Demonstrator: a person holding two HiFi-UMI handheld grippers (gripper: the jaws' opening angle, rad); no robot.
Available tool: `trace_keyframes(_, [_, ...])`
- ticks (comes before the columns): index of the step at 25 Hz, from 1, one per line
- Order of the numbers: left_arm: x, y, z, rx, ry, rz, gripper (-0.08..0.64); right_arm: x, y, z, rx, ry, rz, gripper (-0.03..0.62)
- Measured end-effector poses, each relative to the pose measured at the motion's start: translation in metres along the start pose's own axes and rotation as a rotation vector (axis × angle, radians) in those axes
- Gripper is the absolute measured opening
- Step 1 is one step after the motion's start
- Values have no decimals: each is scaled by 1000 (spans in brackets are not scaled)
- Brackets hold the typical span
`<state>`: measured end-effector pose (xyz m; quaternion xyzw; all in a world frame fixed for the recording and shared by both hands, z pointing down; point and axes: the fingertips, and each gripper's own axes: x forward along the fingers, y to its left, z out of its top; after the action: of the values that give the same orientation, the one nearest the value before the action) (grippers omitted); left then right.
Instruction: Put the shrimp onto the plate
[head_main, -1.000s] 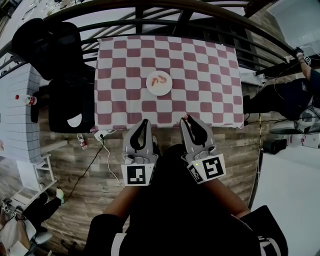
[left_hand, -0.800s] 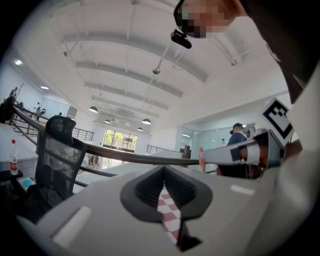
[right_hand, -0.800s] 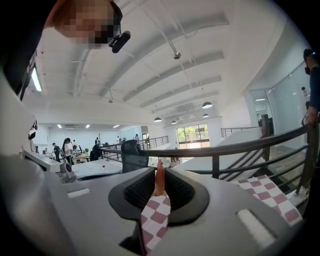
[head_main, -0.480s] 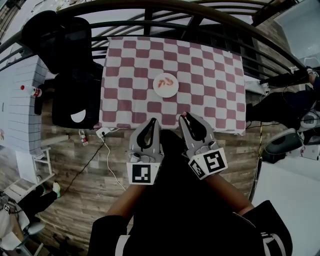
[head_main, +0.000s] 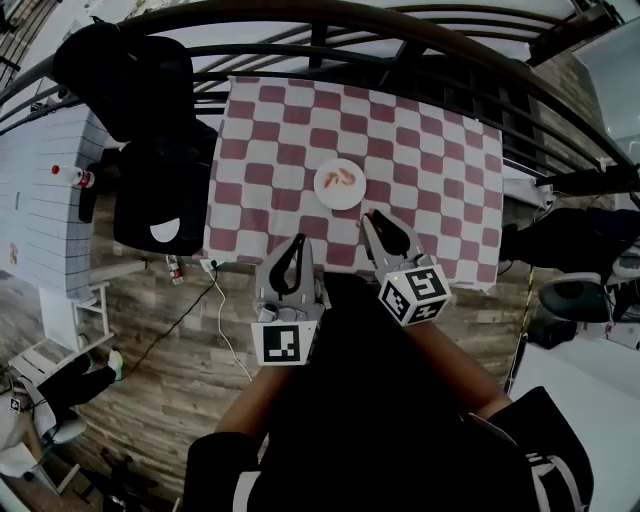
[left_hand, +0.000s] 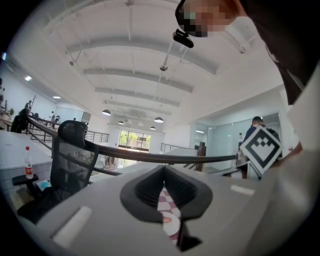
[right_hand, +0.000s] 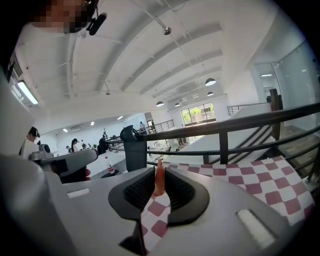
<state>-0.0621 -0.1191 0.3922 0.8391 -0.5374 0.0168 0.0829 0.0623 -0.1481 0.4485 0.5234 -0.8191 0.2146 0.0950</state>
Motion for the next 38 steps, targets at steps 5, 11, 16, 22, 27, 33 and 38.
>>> trace_keyframes(5, [27, 6, -3, 23, 29, 65, 9, 45, -28, -28, -3, 97, 51, 60])
trace_keyframes(11, [56, 8, -9, 17, 19, 108, 9, 88, -46, -78, -126, 227, 137, 60])
trace_keyframes(16, [72, 9, -29, 20, 76, 120, 9, 110, -55, -104, -166, 295, 141, 60])
trace_keyframes(22, [84, 14, -46, 4, 113, 142, 9, 150, -69, -135, -226, 369, 110, 60])
trace_keyframes(27, [86, 24, -48, -3, 127, 177, 9, 177, -87, -175, -279, 465, 87, 60])
trace_keyframes(33, [78, 36, -53, -17, 163, 216, 9, 194, -96, -206, -285, 583, 83, 58])
trace_keyframes(38, [75, 41, -57, 4, 170, 235, 9, 202, -97, -224, -299, 633, 99, 60])
